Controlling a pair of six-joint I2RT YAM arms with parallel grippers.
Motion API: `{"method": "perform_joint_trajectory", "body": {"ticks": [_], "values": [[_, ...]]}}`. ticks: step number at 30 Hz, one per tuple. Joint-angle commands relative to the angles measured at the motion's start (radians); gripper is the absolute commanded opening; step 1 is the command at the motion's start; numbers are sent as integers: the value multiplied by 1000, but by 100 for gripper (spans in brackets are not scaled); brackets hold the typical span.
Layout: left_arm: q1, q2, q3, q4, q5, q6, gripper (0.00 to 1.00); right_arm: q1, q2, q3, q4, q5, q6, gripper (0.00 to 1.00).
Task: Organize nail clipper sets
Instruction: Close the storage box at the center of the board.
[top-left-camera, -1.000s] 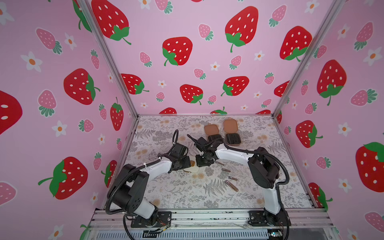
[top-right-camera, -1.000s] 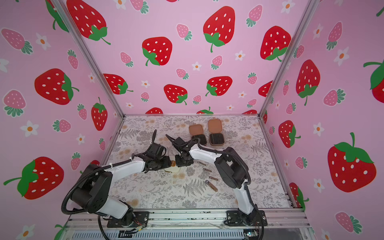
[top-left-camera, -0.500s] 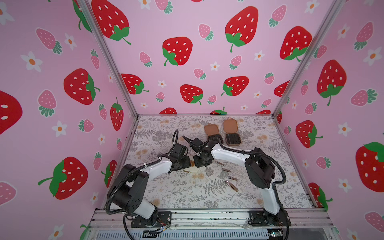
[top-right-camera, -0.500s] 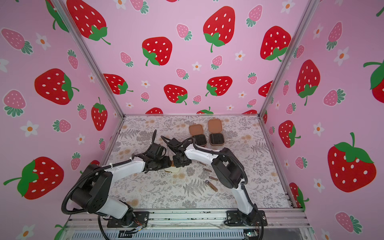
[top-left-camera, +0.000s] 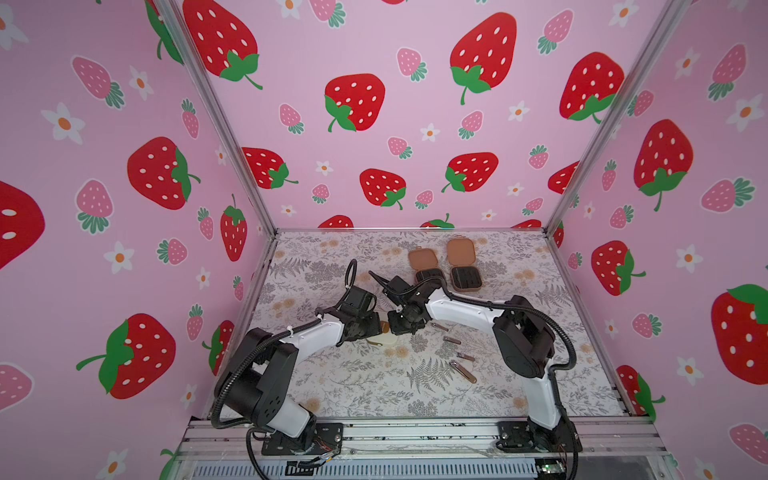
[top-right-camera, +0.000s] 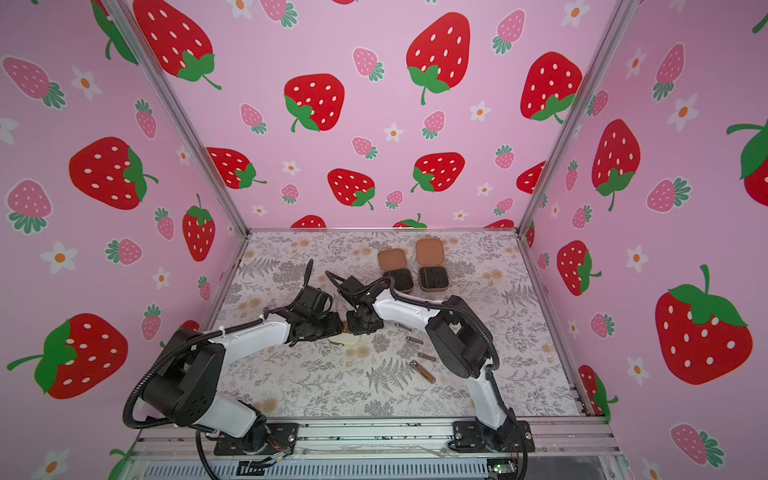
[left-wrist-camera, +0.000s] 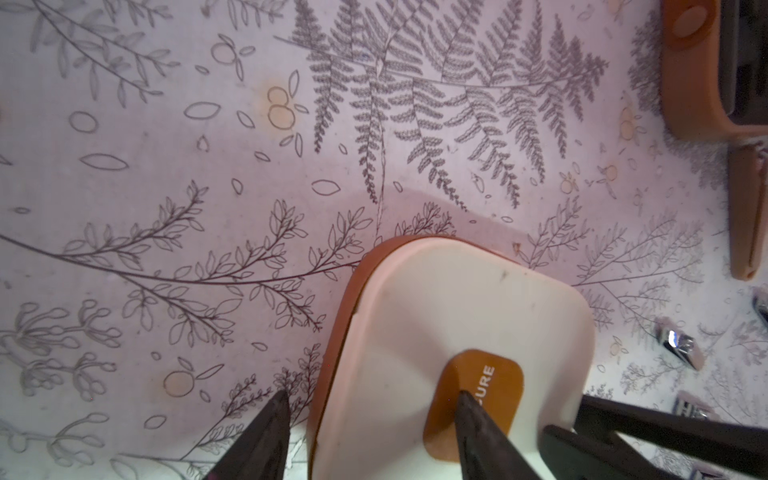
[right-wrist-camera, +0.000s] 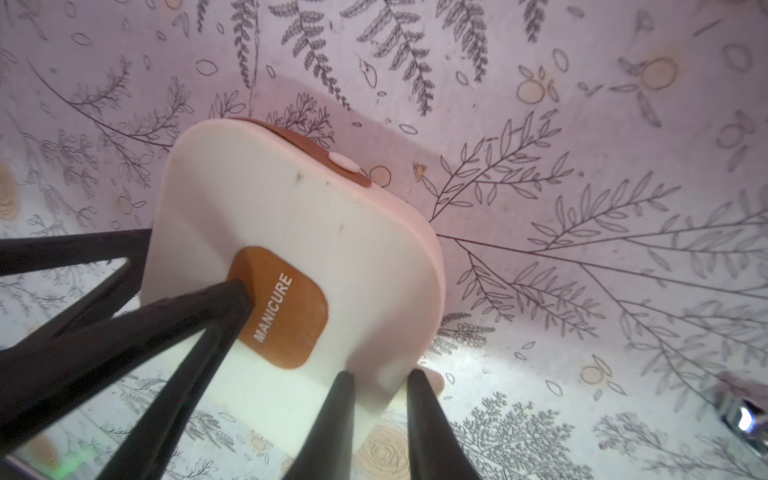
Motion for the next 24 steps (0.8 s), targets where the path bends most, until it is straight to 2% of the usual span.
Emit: {"method": "perform_joint_trajectory", "body": {"ticks": [1, 14, 24], "values": [[-6, 27, -26, -36, -8, 1, 64, 1, 90, -137, -12, -95, 57, 24], [-6, 41, -29, -20, 13, -5, 64, -38, 109, -328, 246, -251, 162, 24], [-6, 51, -34, -13, 23, -9, 63, -40, 147, -356, 321, -321, 188, 27]]}}
